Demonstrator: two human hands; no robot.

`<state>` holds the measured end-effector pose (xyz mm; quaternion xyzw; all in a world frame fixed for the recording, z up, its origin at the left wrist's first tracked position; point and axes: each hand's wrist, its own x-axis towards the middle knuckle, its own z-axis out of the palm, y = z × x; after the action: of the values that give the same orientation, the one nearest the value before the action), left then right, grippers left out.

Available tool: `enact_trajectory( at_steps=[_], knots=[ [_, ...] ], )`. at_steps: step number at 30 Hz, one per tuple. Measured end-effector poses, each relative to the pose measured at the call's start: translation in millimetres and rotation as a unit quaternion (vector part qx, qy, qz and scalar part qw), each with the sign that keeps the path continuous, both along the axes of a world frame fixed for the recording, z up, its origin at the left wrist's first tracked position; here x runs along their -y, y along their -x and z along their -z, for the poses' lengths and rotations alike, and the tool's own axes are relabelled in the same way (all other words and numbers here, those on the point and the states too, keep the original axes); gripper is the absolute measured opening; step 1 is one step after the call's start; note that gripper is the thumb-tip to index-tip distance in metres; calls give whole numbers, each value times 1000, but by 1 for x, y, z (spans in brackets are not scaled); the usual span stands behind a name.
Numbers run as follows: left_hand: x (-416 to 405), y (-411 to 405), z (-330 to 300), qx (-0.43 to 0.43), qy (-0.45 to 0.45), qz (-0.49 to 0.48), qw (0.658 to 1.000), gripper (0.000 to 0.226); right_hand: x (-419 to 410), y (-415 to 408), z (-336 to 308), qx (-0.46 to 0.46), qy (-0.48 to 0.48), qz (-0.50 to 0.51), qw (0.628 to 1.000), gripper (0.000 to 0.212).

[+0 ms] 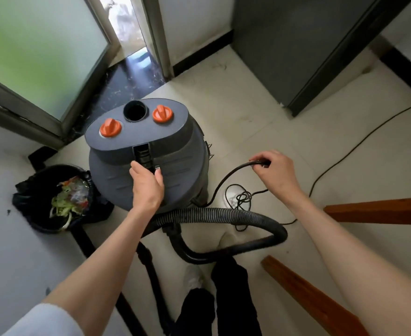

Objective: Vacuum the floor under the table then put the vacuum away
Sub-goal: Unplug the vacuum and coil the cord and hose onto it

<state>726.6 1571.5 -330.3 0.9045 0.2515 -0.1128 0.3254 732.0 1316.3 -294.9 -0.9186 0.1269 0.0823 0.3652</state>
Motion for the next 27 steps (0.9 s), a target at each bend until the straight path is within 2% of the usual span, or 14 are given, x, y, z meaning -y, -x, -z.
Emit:
enact_trajectory(
  at_steps=[5, 10, 18, 22, 27],
  knots=[
    [0, -46, -1, -8, -3, 17, 1000, 47, 4, -51, 14, -29, -64, 63, 995, 15],
    [6, -80, -5, -13, 1, 27, 1000, 38, 20, -94, 26, -61, -69, 66, 994, 18],
    [22, -107, -7, -12, 12, 77, 997, 37, 13, -133, 37, -123, -90, 38, 988, 28],
    [28, -131, -4, -6, 22, 95, 995, 37, 13, -140, 43, -150, -82, 73, 983, 31],
    [40, -162, -1, -7, 30, 119, 992, 37, 28, -146, 34, -108, -30, 107, 988, 27]
  ],
)
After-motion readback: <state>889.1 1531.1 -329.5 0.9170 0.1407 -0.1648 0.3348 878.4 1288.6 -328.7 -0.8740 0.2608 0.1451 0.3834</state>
